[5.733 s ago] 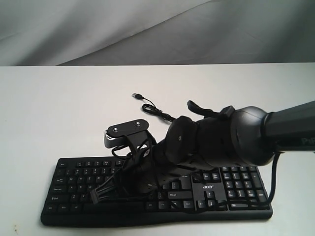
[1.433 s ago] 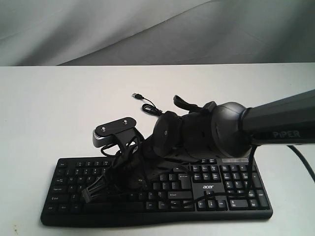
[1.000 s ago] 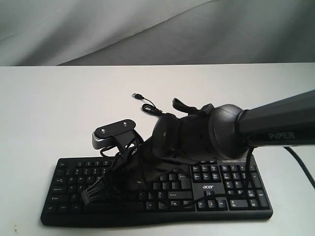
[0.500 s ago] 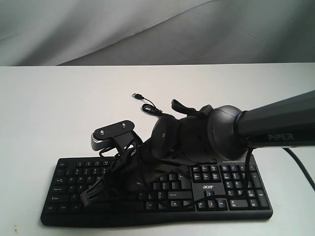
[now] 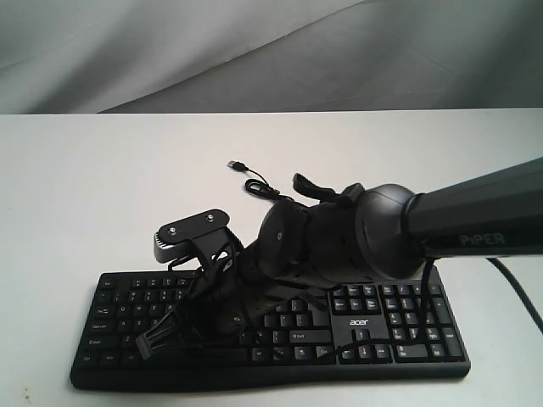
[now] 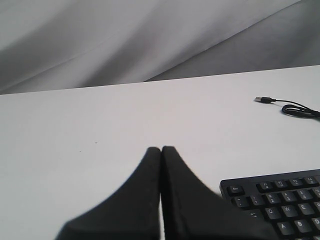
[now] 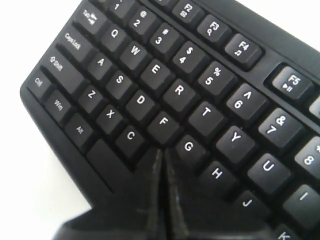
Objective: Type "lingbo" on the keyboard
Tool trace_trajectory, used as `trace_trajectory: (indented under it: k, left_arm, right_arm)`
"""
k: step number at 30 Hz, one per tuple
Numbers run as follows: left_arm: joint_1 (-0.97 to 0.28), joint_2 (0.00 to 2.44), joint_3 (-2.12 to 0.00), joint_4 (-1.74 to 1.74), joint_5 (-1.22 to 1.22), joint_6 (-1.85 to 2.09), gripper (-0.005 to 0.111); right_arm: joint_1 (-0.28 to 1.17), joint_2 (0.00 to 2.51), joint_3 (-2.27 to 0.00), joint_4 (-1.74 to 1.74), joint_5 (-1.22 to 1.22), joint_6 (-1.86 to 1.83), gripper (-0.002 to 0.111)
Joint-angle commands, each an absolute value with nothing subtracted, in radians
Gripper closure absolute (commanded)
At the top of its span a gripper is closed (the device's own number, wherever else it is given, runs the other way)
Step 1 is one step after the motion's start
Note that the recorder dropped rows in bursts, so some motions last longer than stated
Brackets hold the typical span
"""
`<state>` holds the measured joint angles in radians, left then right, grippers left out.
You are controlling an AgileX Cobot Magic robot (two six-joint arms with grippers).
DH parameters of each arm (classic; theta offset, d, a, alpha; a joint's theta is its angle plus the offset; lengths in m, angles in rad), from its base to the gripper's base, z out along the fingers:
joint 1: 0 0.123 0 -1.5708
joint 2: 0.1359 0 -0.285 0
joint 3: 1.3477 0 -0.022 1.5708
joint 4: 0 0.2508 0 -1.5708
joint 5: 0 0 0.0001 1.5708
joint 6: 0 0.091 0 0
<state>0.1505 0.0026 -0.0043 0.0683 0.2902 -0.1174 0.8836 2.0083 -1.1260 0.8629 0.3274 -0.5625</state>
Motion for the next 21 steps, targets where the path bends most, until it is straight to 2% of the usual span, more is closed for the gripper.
trace_trajectory:
  k: [1,17,21]
  left_arm:
    - [0.152,0.0,0.0,0.06,0.286,-0.121,0.106]
    - [0.152,0.0,0.0,0.06,0.286,-0.121,0.106]
    - [0.152,0.0,0.0,0.06,0.286,-0.121,0.106]
  right_arm:
    - [0.885,2.004,-1.125,0.868,0.319,-0.574,0.108]
    - [0.883,2.036,-1.125,0.852,0.321,-0.559,0.108]
    - [0.879,1.977,-1.125,0.833,0.325,-0.559,0.108]
